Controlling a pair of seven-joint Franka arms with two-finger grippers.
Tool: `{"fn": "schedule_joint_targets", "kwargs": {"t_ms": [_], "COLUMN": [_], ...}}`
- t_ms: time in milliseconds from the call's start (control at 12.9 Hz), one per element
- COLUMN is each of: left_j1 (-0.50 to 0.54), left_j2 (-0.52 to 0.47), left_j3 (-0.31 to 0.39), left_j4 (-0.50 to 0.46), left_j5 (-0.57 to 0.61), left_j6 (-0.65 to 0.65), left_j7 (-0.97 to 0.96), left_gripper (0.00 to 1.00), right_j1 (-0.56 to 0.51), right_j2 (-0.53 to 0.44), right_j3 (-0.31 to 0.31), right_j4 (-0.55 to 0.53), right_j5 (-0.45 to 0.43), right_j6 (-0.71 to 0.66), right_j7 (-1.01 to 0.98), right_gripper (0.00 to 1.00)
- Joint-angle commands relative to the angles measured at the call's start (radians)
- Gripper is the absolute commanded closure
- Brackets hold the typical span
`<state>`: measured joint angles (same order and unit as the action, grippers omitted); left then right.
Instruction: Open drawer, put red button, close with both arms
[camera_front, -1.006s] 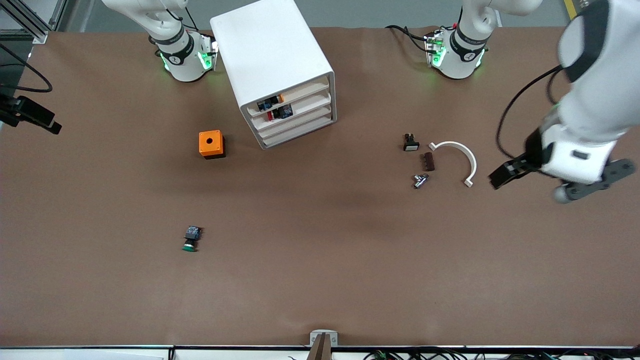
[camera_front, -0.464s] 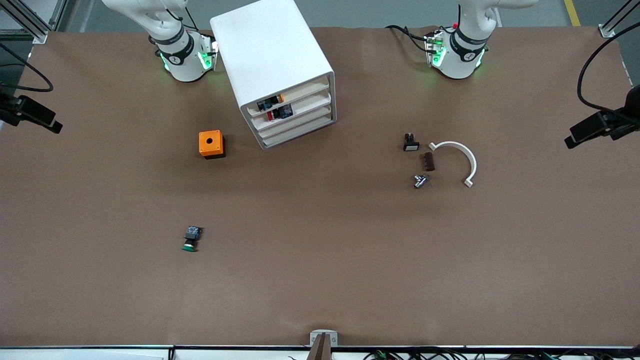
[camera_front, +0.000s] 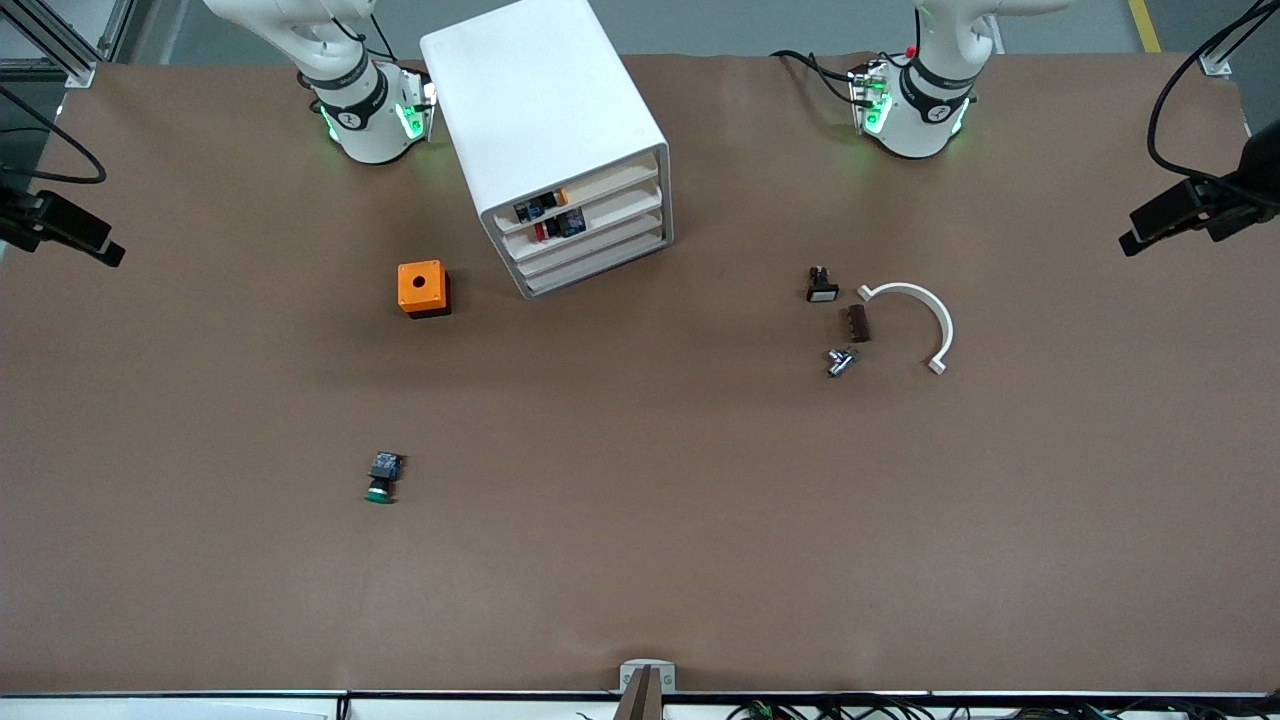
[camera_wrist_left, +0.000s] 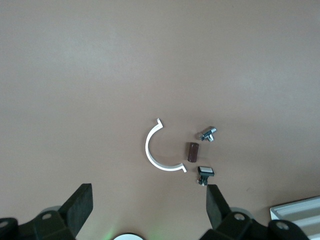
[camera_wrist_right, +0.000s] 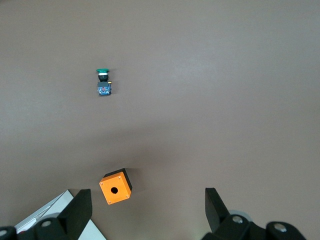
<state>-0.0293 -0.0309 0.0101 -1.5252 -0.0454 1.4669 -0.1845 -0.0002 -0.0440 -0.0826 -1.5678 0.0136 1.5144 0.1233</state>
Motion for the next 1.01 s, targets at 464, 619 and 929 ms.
{"fn": "schedule_joint_targets", "kwargs": {"t_ms": [464, 619, 929], "left_j1": [0.019, 0.015, 0.006], "left_j2": [-0.129, -0.118, -0.095], "left_j3": [-0.102, -0.102, -0.105], "left_j4": [-0.155, -0.144, -0.122], "left_j5": [0.088, 0.081, 0.076], "left_j6": [0.059, 0.058, 0.058], "left_j7": [0.013, 0.014, 0.016], "left_gripper": [0.0, 0.0, 0.0], "right_j1": [-0.018, -0.018, -0.027], "right_j2": [0.007, 0.009, 0.009], "right_j3": [0.014, 0.014, 0.014], "right_j4": [0.014, 0.012, 0.012], "right_j5": [-0.014, -0.014, -0.014], "right_j6": [-0.01, -0.01, 0.001], "right_j7": [-0.014, -0.014, -0.019], "right_gripper": [0.0, 0.0, 0.0]}}
